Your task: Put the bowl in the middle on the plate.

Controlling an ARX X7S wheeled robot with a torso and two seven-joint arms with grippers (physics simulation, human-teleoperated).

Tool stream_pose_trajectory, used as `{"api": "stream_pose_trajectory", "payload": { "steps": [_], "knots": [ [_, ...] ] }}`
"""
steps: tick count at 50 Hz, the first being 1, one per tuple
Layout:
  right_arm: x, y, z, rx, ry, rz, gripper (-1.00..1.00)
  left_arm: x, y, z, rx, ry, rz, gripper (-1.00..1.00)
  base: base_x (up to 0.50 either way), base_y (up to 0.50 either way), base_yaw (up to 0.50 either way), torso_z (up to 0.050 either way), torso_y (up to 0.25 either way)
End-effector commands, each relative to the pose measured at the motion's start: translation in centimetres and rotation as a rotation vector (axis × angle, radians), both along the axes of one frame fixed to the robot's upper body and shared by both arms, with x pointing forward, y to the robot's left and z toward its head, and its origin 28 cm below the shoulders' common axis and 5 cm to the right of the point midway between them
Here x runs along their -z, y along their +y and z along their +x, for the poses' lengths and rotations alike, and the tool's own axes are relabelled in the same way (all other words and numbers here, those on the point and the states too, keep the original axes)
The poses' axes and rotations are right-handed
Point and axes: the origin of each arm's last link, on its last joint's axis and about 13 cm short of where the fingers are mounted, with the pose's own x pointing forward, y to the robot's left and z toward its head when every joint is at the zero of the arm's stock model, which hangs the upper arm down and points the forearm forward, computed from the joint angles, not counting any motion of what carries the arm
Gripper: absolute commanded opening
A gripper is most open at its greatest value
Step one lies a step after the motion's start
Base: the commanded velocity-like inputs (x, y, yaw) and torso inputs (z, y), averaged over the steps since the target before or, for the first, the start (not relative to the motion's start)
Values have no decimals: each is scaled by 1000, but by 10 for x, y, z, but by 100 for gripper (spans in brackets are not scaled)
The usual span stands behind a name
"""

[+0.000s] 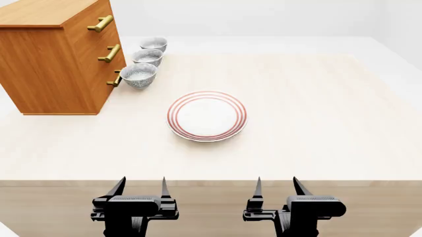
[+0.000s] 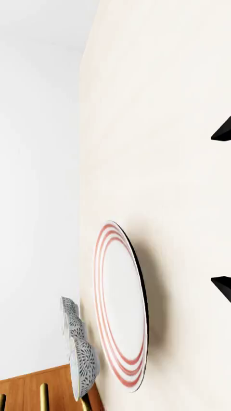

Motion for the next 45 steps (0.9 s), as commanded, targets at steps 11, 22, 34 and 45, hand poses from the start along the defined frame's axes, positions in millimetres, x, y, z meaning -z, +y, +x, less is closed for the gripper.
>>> {"api": "stream_pose_trajectory", "payload": {
  "steps": [11, 22, 34, 45],
  "knots": [
    [-3, -1, -2, 45, -1, -69, 100, -4, 3, 3, -33, -7, -7, 100, 0, 0, 0, 0, 0],
    [-132, -24, 1, 68, -79, -104, 100, -120, 16, 27, -31, -89, 57, 100, 55, -9, 0, 0, 0],
    [-119, -26, 3, 77, -20, -78, 100, -113, 14, 31, -33, -78, 80, 100, 500, -15, 0, 0, 0],
    [-118, -25, 3, 73, -21, -78, 100, -111, 15, 32, -43, -76, 77, 100, 500, 0, 0, 0, 0]
  ]
}}
